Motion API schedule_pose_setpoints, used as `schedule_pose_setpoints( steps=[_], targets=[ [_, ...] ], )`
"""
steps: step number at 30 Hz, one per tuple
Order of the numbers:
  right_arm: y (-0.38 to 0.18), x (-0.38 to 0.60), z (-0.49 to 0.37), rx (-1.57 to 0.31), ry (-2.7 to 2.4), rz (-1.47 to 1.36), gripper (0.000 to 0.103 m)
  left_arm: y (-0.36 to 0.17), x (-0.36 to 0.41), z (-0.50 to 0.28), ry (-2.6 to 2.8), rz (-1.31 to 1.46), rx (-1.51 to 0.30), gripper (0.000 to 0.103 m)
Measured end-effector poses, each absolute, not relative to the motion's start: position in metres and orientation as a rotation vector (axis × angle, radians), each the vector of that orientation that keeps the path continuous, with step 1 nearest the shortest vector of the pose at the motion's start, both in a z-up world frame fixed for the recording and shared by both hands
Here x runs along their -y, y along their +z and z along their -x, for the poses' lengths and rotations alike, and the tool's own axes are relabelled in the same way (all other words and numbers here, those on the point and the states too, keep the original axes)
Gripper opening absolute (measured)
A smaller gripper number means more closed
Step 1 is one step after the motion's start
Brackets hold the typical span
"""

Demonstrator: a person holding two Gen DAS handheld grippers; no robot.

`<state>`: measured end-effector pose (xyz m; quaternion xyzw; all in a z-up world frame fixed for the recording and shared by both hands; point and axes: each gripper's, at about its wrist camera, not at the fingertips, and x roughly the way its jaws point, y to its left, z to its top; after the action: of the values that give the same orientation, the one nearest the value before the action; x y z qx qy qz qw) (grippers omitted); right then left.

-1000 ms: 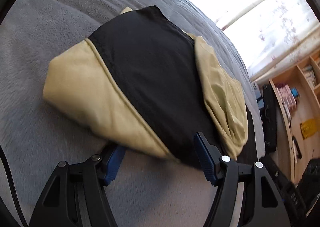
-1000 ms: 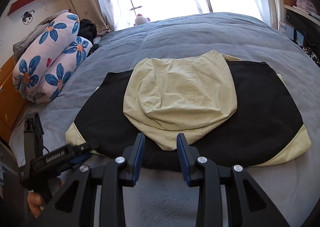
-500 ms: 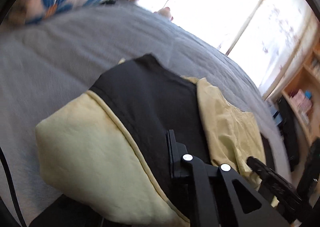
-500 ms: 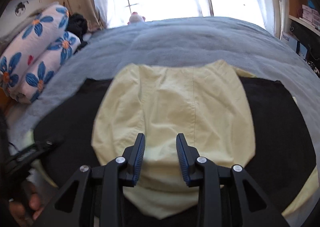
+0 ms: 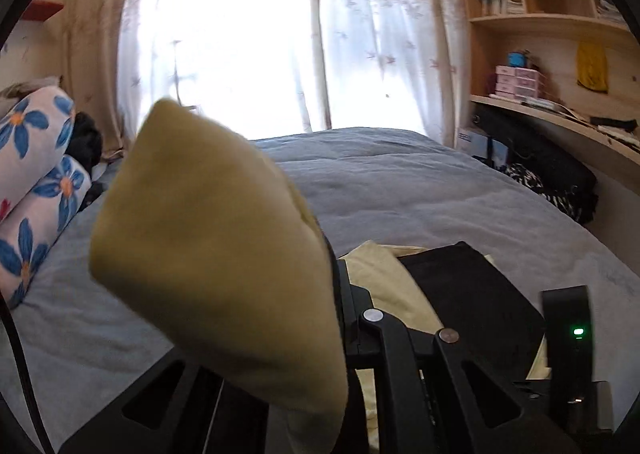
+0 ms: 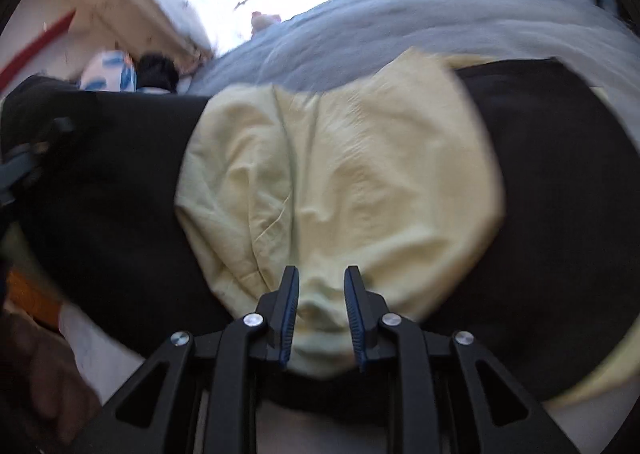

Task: Fold large clothes
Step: 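Grasp the bundle's yellow side edge with both tools and fold it over, then press the folded bundle flat with both open tools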

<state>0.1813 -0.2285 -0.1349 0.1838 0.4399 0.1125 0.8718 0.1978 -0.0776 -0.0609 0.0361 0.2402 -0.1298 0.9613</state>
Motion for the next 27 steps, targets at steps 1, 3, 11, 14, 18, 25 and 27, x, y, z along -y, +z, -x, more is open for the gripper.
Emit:
schedule_pose_setpoints(
  steps=[1, 3, 11, 14, 18, 25, 27],
  targets=[
    [-0.126, 0.249, -0.169, -0.884, 0.177, -0.382, 0.023, -0.059, 0.098, -0.199, -0.298, -0.098, -0.486, 0.006],
    [-0.115, 0.289, -0.147, -0.831, 0.054, -0.386, 0.023, -0.062, 0.144, -0.197, -0.378, -0.163, -0.494, 0.006],
    [-0.124, 0.406, -0.105, -0.818, -0.289, -0.465, 0.023, -0.182, 0.281, -0.195, -0.564, -0.414, -0.782, 0.012],
    [-0.135, 0.419, -0.098, -0.834, -0.283, -0.515, 0.023, -0.197, 0.286, -0.189, -0.547, -0.444, -0.781, 0.016],
    [-0.135, 0.415, -0.096, -0.836, -0.256, -0.512, 0.023, -0.179, 0.277, -0.189, -0.608, -0.346, -0.85, 0.074],
    [-0.112, 0.409, -0.092, -0.793, -0.166, -0.533, 0.031, -0.124, 0.216, -0.175, -0.649, -0.117, -0.85, 0.084],
    [-0.103, 0.403, -0.095, -0.79, -0.136, -0.525, 0.031, -0.115, 0.195, -0.175, -0.609, -0.07, -0.847, 0.087]
  ],
)
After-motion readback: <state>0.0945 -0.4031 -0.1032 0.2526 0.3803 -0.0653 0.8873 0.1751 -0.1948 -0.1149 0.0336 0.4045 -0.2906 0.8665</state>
